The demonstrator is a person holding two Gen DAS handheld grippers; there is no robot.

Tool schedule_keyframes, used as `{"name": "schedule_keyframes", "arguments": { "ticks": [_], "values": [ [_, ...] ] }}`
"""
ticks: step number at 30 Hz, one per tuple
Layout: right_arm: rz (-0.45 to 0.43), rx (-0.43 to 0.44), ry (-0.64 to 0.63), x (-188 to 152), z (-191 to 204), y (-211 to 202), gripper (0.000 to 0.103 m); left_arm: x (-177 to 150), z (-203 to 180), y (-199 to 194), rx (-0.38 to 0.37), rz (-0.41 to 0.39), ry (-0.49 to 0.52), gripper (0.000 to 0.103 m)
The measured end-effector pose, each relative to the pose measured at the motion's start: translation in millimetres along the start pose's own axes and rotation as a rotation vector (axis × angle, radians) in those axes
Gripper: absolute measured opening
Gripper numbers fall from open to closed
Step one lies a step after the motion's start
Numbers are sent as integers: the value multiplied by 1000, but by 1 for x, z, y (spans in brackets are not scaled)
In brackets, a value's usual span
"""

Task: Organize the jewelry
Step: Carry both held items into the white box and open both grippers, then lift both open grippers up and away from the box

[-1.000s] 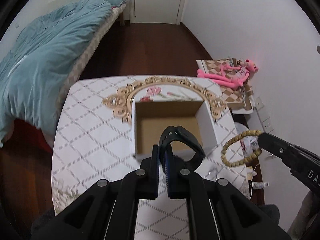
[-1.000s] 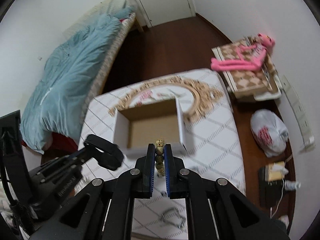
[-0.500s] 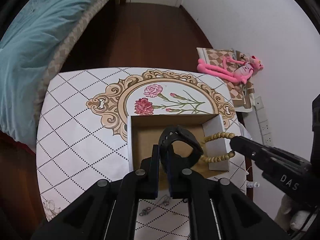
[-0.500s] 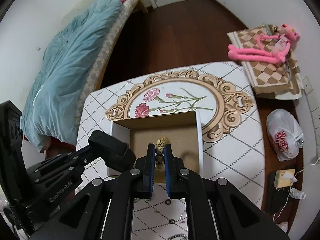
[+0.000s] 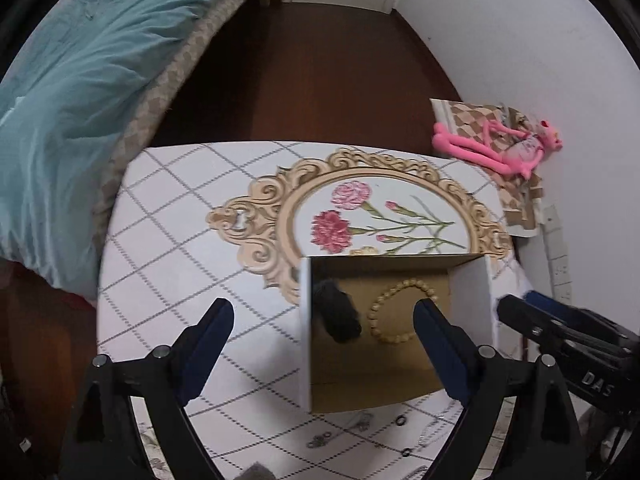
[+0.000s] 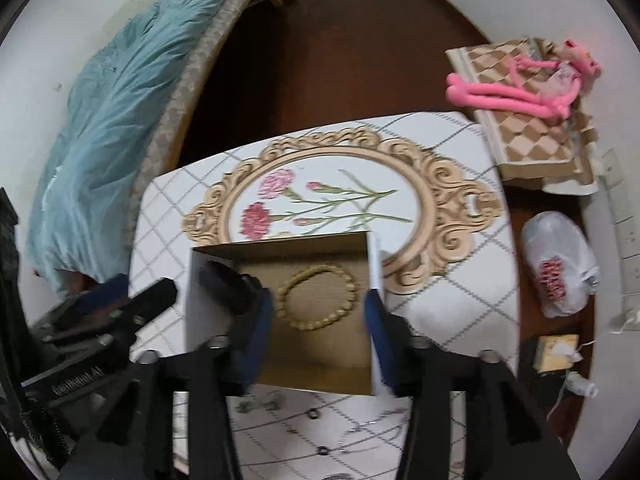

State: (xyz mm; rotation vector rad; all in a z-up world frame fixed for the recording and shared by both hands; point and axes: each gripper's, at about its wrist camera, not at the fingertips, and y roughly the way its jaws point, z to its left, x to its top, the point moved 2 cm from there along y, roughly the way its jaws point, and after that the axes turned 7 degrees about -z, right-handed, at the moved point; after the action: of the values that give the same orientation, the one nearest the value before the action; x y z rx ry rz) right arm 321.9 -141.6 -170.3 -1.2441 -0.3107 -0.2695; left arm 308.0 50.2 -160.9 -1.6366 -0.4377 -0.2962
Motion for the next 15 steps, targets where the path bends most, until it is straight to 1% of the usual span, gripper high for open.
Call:
{"name": "schedule_keyframes", "arguments": {
  "ticks": [1, 2, 3, 4, 5, 6, 8, 11, 15],
  "values": [
    [-4, -32, -14, -2, -1, -1, 64, -2, 1, -1, 17, -6, 1, 94],
    [-9, -58, -27, -4, -2, -2, 74, -6, 3, -2, 28, -16, -2, 101],
    [-19, -88, -47, -7, -2, -3, 81, -8, 4, -3, 37, -29, -2, 103],
    [-28, -123, -72, -11, 0, -3, 91, -13, 5, -5, 58, -51, 4, 103],
    [-33, -155, -90, -14, 0, -2, 93, -17, 6, -6, 73, -62, 8, 103],
    [-39, -192, -113, -19, 1, -1, 93, -22, 6, -7, 89, -73, 10, 103],
    [-45, -237, -144, -27, 2, 2, 93, -29, 8, -6, 112, -73, 12, 103],
    [-42, -260, -148, -37, 0, 6, 96, -38, 11, -7, 130, -77, 7, 103],
    [-51, -270, -151, -45, 3, 6, 97, -46, 13, -11, 148, -90, 6, 103]
  ]
}}
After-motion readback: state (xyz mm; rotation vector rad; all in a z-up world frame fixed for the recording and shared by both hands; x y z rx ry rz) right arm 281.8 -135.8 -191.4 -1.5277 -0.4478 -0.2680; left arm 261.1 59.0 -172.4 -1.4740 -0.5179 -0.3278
